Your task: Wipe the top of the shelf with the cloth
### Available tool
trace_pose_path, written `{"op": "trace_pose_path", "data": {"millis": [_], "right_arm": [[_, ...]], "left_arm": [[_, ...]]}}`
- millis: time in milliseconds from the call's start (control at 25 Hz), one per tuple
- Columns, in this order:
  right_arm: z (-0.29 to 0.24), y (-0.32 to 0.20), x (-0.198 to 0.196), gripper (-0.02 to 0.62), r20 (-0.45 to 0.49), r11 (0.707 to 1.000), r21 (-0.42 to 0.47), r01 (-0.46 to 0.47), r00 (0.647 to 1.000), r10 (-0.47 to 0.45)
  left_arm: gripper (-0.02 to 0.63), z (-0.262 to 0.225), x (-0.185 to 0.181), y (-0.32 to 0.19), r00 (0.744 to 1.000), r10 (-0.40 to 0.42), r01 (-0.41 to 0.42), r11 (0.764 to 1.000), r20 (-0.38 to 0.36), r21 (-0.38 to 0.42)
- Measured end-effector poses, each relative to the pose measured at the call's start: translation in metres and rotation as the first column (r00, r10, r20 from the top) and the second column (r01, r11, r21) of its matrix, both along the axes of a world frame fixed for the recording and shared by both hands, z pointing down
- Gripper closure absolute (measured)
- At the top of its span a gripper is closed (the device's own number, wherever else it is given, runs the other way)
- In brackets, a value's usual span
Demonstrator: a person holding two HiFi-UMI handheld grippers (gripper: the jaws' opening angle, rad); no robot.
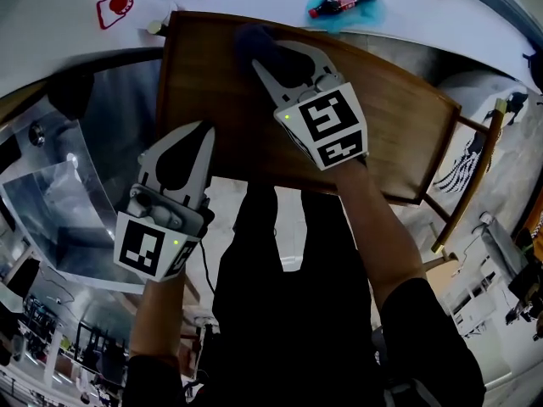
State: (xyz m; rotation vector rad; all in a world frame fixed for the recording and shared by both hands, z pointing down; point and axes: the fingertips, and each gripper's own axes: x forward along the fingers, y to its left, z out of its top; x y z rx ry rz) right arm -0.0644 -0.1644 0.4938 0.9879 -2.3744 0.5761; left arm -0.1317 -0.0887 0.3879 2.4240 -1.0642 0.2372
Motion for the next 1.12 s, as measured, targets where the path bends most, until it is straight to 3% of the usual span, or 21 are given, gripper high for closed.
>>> {"op": "trace_pose_path", "data": {"millis": [560, 760, 880, 1120], "right_arm": [[0.004, 0.025, 0.094, 0.488, -0.003, 0.993, -0.02, -0.114, 0.994, 0.114], [0.005, 0.034, 0.128, 0.488, -0.007, 0.987, -0.024, -0.158, 0.987, 0.158], [0.005, 0.041, 0.149, 0.488, -0.01, 0.982, -0.029, -0.187, 0.982, 0.187], [0.007, 0.054, 0.185, 0.488, -0.02, 0.97, -0.041, -0.24, 0.971, 0.239]], "left_arm": [[0.588, -0.006, 0.08, 0.002, 0.995, 0.092, -0.091, 0.996, -0.028, 0.021], [0.588, -0.002, 0.106, 0.006, 0.991, 0.133, -0.133, 0.991, 0.005, 0.018], [0.588, -0.001, 0.123, 0.011, 0.987, 0.162, -0.162, 0.987, 0.011, -0.013], [0.588, -0.005, 0.154, 0.013, 0.979, 0.204, -0.204, 0.979, 0.002, 0.002]]}}
